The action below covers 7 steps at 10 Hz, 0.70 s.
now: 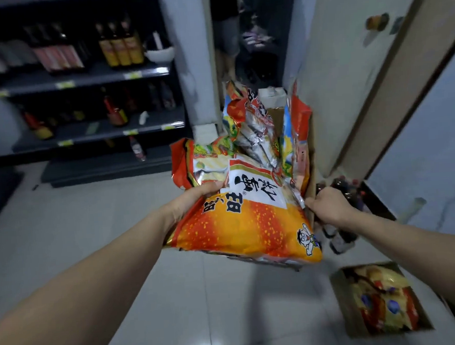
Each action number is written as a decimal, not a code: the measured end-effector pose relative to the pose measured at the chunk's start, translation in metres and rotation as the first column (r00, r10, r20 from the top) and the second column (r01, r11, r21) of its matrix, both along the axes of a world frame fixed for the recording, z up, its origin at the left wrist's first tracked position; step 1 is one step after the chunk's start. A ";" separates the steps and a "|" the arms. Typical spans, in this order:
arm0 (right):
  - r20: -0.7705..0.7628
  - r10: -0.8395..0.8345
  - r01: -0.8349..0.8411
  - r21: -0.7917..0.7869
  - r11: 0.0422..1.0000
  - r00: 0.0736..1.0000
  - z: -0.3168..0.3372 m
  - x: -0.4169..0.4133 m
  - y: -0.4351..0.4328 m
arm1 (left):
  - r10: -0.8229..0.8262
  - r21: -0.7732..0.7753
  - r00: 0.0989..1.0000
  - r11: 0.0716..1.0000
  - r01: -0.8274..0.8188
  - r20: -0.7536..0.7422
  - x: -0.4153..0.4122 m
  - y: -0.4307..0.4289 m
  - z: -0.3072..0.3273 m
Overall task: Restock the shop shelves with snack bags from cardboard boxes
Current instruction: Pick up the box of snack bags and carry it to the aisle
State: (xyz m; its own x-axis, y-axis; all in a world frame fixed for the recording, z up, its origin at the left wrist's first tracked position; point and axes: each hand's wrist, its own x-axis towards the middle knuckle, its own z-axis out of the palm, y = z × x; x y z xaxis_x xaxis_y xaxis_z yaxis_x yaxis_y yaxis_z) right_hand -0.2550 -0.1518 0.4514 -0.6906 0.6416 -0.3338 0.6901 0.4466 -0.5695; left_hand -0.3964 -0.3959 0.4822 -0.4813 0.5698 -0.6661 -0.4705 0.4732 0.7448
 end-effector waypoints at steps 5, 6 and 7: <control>-0.012 0.616 -0.604 -0.218 0.767 0.787 -0.005 -0.272 -0.392 | 0.694 0.016 0.718 0.719 -0.694 -0.045 -0.073 -0.420 0.019; -0.001 0.733 -0.710 -0.250 0.658 0.680 -0.008 -0.309 -0.467 | 0.789 0.031 0.614 0.614 -0.788 -0.014 -0.068 -0.483 0.024; 0.003 0.818 -0.788 -0.267 0.554 0.575 -0.011 -0.344 -0.538 | 0.879 0.023 0.476 0.476 -0.879 -0.009 -0.066 -0.537 0.024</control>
